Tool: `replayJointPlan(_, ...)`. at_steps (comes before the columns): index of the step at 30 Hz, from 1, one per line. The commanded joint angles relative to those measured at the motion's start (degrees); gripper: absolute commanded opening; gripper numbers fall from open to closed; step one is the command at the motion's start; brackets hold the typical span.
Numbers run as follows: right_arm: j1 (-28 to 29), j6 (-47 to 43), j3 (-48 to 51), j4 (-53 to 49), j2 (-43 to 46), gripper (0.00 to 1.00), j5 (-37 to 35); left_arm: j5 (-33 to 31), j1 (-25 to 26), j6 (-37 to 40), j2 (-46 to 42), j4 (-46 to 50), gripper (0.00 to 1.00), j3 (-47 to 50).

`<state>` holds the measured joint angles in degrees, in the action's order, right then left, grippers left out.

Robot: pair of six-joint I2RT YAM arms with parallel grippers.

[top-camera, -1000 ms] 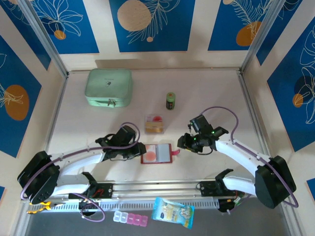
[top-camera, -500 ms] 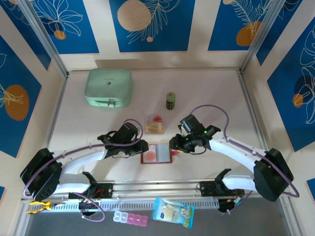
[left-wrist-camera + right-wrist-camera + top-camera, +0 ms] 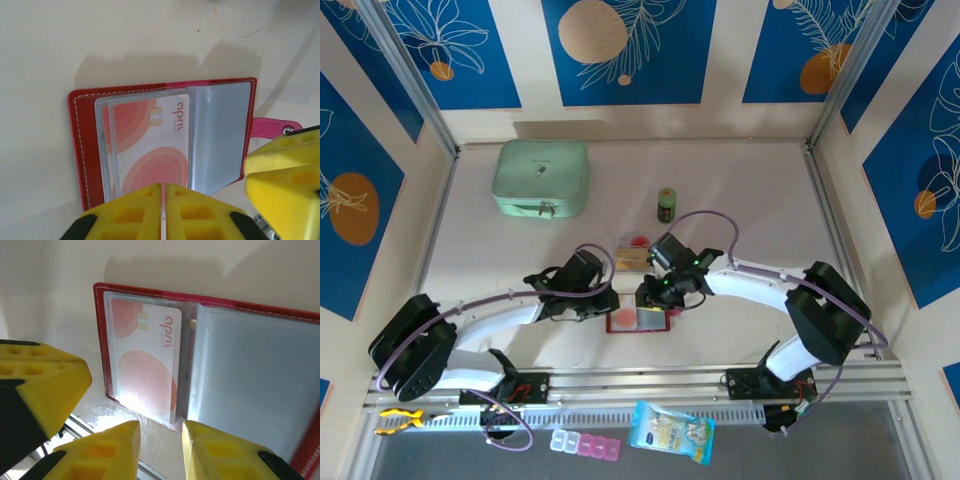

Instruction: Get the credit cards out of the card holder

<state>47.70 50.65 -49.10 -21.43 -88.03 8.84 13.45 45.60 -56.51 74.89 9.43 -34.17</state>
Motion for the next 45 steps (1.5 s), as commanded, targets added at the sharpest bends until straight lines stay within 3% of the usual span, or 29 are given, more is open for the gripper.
replayJointPlan(1, 1.4, 0.3, -2.6, 1.0, -2.9, 0.22, 0.7, 0.7, -0.4, 0.9, 0.5, -0.1, 0.05, 1.0)
replayJointPlan(19, 3.6, 0.0, -6.5, -0.1, -10.4, 0.22, -2.9, 2.5, -0.3, 2.4, 4.7, -4.3, 0.03, 4.3)
replayJointPlan(45, 4.5, -1.1, -6.1, -5.7, -9.2, 0.22, -10.4, 2.4, -0.3, 0.8, 4.3, -3.3, 0.04, 7.1)
